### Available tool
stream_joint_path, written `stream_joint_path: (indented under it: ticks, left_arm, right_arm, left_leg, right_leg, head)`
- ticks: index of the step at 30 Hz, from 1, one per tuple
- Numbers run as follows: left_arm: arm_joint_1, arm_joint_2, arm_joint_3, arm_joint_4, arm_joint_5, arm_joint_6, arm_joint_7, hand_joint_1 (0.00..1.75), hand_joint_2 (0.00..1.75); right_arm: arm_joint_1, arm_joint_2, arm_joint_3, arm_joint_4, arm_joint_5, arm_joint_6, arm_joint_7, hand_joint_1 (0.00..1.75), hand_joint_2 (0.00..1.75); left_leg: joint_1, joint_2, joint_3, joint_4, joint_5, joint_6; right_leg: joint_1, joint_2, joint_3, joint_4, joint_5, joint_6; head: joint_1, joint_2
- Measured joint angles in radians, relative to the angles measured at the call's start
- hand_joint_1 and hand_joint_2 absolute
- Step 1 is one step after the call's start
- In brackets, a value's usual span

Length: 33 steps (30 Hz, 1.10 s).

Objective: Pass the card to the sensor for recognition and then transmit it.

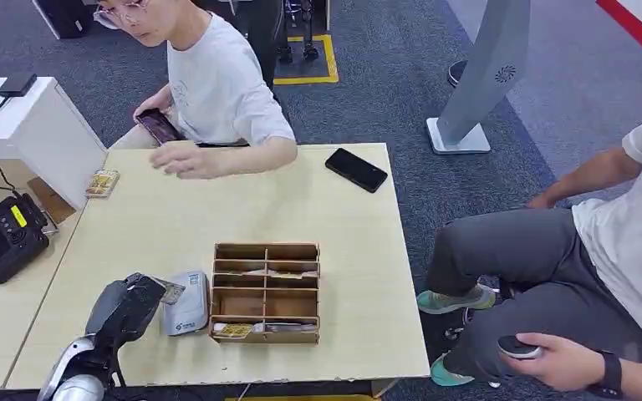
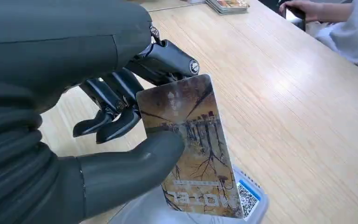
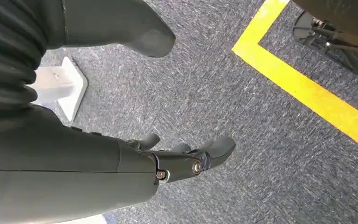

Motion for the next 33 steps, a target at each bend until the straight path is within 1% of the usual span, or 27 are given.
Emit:
stream_joint_path:
  ticks: [4,9,15,27,33]
  left_arm:
    - [0.003,0.000,0.001,0.010,-0.010,0.009,0.004,1.75,1.75]
    - [0.005,-0.001,0.001,0.023,-0.068,0.028,0.004,1.75,1.75]
    - [0.004,-0.008,0.002,0.035,-0.102,0.039,0.006,1.75,1.75]
    - [0.004,-0.011,0.002,0.045,-0.137,0.040,0.006,1.75,1.75]
    - [0.003,-0.015,0.002,0.046,-0.175,0.037,0.008,1.75,1.75]
  right_arm:
    - [0.000,0.000,0.000,0.000,0.003,-0.002,0.003,0.00,1.75]
    - [0.000,0.000,0.000,0.000,0.007,-0.003,0.009,0.00,1.75]
    - [0.000,0.000,0.000,0.000,0.010,-0.003,0.003,0.00,1.75]
    - [0.000,0.000,0.000,0.000,0.010,-0.002,0.003,0.00,1.75]
    - [0.000,0.000,0.000,0.000,0.010,-0.002,0.002,0.00,1.75]
  left_leg:
    - [0.000,0.000,0.000,0.000,0.000,0.000]
    - [0.000,0.000,0.000,0.000,0.000,0.000]
    - [0.000,0.000,0.000,0.000,0.000,0.000]
    - [0.000,0.000,0.000,0.000,0.000,0.000]
    - [0.000,0.000,0.000,0.000,0.000,0.000]
  right_leg:
    - [0.000,0.000,0.000,0.000,0.000,0.000]
    - [0.000,0.000,0.000,0.000,0.000,0.000]
    - [0.000,0.000,0.000,0.000,0.000,0.000]
    - [0.000,0.000,0.000,0.000,0.000,0.000]
    - [0.000,0.000,0.000,0.000,0.000,0.000]
  head:
    - [0.000,0.000]
    - [0.000,0.000]
    - [0.000,0.000]
    - [0.000,0.000]
    - [0.000,0.000]
